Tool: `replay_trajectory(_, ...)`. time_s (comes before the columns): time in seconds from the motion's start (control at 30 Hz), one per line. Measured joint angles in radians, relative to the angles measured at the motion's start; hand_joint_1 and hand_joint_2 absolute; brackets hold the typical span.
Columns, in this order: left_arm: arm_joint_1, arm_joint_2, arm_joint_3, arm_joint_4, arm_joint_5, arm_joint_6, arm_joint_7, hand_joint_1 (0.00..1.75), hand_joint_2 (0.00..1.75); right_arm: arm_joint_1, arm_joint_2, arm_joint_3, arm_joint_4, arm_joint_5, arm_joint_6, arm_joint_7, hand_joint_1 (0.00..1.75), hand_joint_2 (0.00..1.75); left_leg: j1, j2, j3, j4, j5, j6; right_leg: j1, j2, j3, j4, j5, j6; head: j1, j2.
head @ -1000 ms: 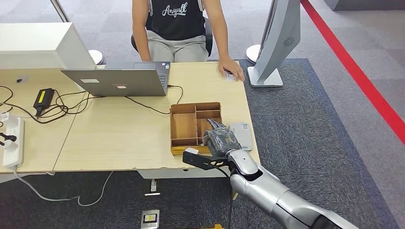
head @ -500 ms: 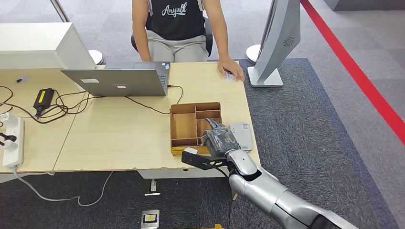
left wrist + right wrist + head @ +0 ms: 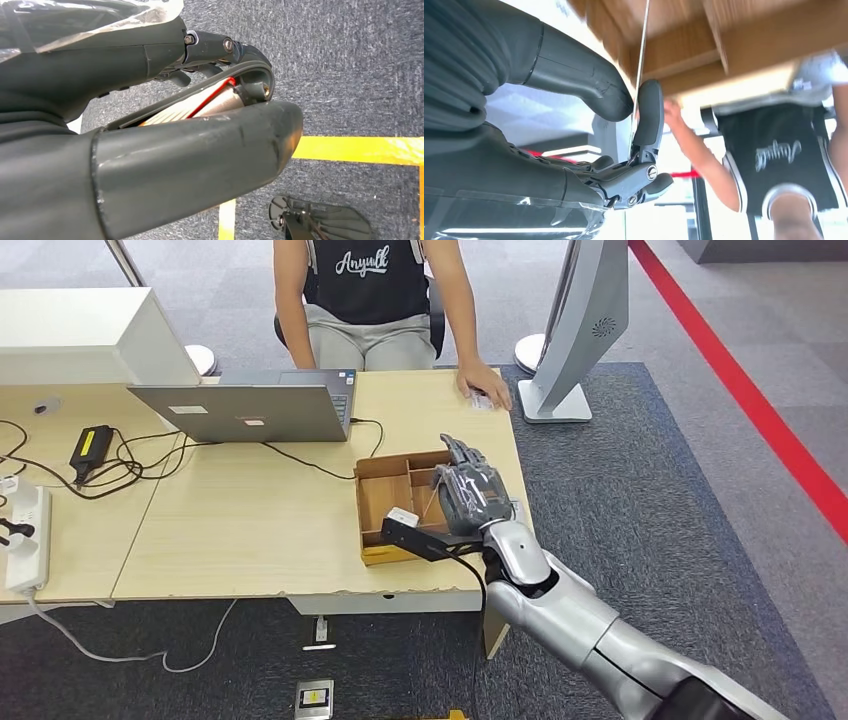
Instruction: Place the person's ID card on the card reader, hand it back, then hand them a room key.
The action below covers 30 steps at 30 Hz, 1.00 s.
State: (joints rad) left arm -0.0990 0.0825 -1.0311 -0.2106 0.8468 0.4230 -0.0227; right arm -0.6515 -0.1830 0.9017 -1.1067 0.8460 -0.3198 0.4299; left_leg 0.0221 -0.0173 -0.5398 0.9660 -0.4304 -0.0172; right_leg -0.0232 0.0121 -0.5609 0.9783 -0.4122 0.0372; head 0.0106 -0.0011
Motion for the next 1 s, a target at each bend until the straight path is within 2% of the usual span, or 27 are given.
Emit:
replay_trajectory(0.2,0.001,0.000,-0.004,0.000,0.004,-0.005,-0.006,0.00,0.00,-0.023,-0.043,-0.044,-0.144,0.044,0.030,0.019,1.75,1.75,0.000,0.000,0.000,0.000,0.000,0.000,0.000,0.000,0.000,0.000,0.000,0.000,0.000,0.000)
replay_trajectory(0.47,-0.001,0.001,-0.009,0.000,0.007,-0.016,-0.008,0.00,0.00,-0.085,-0.056,-0.068,-0.240,0.037,0.094,0.011,1.75,1.75,0.000,0.000,0.000,0.000,0.000,0.000,0.000,0.000,0.000,0.000,0.000,0.000,0.000,0.000)
replay_trajectory(0.8,-0.004,0.006,-0.025,0.000,-0.003,-0.028,-0.008,0.00,0.00,-0.210,-0.004,-0.047,-0.149,-0.023,0.126,-0.044,1.75,1.75,0.000,0.000,-0.001,0.000,0.000,0.000,0.000,0.000,0.000,0.001,0.000,0.000,0.000,0.000)
replay_trajectory(1.0,-0.007,0.008,-0.037,0.000,-0.013,-0.029,0.002,0.00,0.00,-0.321,0.053,-0.016,-0.002,-0.038,0.128,-0.056,1.75,1.75,0.000,0.000,-0.002,0.000,0.000,0.000,0.000,0.000,-0.001,0.001,0.000,0.000,0.000,0.000)
